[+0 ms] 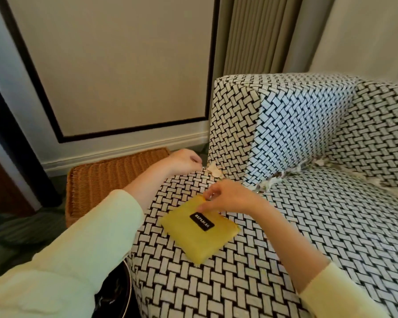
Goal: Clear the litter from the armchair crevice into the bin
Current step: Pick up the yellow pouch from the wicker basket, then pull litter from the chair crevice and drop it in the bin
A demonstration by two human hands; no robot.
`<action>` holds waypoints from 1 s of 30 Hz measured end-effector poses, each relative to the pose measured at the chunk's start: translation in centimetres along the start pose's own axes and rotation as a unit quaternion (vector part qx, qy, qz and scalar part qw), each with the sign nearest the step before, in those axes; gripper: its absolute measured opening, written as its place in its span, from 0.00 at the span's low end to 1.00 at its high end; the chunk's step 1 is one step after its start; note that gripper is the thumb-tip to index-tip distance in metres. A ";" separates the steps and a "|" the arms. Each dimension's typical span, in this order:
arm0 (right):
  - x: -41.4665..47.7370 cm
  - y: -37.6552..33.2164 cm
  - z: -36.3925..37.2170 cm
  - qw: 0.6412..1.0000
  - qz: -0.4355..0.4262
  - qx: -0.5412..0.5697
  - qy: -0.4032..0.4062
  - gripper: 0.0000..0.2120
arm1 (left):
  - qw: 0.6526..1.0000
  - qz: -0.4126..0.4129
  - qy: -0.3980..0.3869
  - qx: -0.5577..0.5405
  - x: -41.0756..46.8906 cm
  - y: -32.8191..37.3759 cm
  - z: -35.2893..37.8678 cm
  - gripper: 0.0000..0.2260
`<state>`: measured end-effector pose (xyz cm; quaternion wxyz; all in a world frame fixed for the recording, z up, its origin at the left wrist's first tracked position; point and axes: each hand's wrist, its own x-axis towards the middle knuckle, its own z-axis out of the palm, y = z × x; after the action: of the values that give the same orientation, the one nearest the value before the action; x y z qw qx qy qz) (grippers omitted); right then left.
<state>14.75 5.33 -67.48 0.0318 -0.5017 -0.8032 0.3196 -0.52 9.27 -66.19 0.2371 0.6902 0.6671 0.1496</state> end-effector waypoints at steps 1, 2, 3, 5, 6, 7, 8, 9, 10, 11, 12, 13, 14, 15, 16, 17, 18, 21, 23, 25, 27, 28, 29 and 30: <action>-0.2 0.3 -0.3 1.000 -0.004 0.010 0.008 0.19 | 1.000 0.008 0.007 0.006 0.4 0.5 0.7 0.19; -0.4 0.8 -0.7 0.999 -0.004 0.025 0.021 0.17 | 1.000 0.018 0.011 0.015 0.8 0.9 1.3 0.20; -0.5 1.2 -1.1 0.998 -0.003 0.041 0.043 0.14 | 0.999 0.025 0.013 0.020 1.2 1.2 1.8 0.21; -0.8 2.4 -2.2 0.993 0.014 0.055 0.103 0.08 | 0.999 0.037 0.023 0.012 1.8 1.6 2.9 0.20; -0.8 3.1 -2.7 0.990 0.030 0.041 0.133 0.07 | 0.999 0.042 0.033 0.009 2.0 1.8 3.2 0.19; -0.8 3.9 -3.2 0.986 0.054 0.016 0.158 0.07 | 0.998 0.047 0.039 0.009 2.1 2.0 3.6 0.17; -0.9 4.7 -3.6 0.982 0.080 -0.015 0.168 0.08 | 0.998 0.050 0.039 0.012 2.3 2.2 4.0 0.16; -0.9 5.4 -3.9 0.980 0.105 -0.040 0.165 0.09 | 0.998 0.055 0.035 0.015 2.5 2.4 4.4 0.16; -0.9 5.9 -4.1 0.978 0.127 -0.056 0.153 0.09 | 0.998 0.055 0.029 0.018 2.7 2.4 4.7 0.15; -0.9 6.4 -4.2 0.976 0.143 -0.069 0.149 0.09 | 0.998 0.055 0.026 0.020 2.8 2.4 4.9 0.14; -0.8 6.8 -4.3 0.973 0.152 -0.077 0.156 0.09 | 0.998 0.054 0.028 0.017 2.9 2.4 5.0 0.12; -0.7 7.1 -4.4 0.969 0.157 -0.080 0.172 0.09 | 0.998 0.051 0.037 0.008 3.0 2.3 5.2 0.11; -0.6 7.1 -4.4 0.966 0.154 -0.081 0.190 0.09 | 0.997 0.050 0.054 -0.004 3.1 2.1 5.4 0.09; -0.4 7.0 -4.3 0.965 0.147 -0.081 0.204 0.08 | 0.996 0.053 0.073 -0.012 3.1 1.9 5.5 0.07; -0.4 6.9 -3.9 0.965 0.137 -0.074 0.209 0.08 | 0.994 0.057 0.091 -0.017 3.1 1.7 5.9 0.07; -0.3 6.4 -3.5 0.968 0.127 -0.058 0.209 0.09 | 0.992 0.062 0.107 -0.015 2.9 1.8 5.9 0.07; -0.2 6.0 -2.8 0.970 0.118 -0.040 0.208 0.11 | 0.991 0.068 0.118 -0.011 2.9 1.8 6.1 0.07; 0.4 5.2 -0.8 0.966 0.099 -0.052 0.232 0.12 | 0.991 0.082 0.102 -0.009 2.8 2.0 6.1 0.10; 0.7 5.2 -0.4 0.964 0.098 -0.023 0.248 0.07 | 0.994 0.080 0.070 -0.023 2.8 2.2 5.6 0.10; 0.5 5.3 -0.7 0.966 0.088 0.022 0.244 0.04 | 0.996 0.071 0.046 -0.036 2.8 2.3 5.2 0.10; 0.3 5.4 -1.0 0.968 0.080 0.028 0.235 0.04 | 0.997 0.062 0.043 -0.033 2.8 2.6 5.3 0.10; 0.3 5.4 -1.0 0.971 0.081 0.012 0.227 0.07 | 0.997 0.056 0.046 -0.031 2.8 2.8 5.5 0.11; 0.3 5.4 -0.9 0.972 0.080 -0.009 0.221 0.09 | 0.997 0.049 0.050 -0.029 2.8 3.0 5.8 0.12; 0.4 5.4 -0.9 0.973 0.082 -0.034 0.215 0.10 | 0.997 0.041 0.056 -0.026 2.8 3.3 6.1 0.13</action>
<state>19.10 7.61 -69.83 0.1609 -0.6235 -0.7441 0.1782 5.64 11.23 -69.97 0.2112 0.7009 0.6466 0.2144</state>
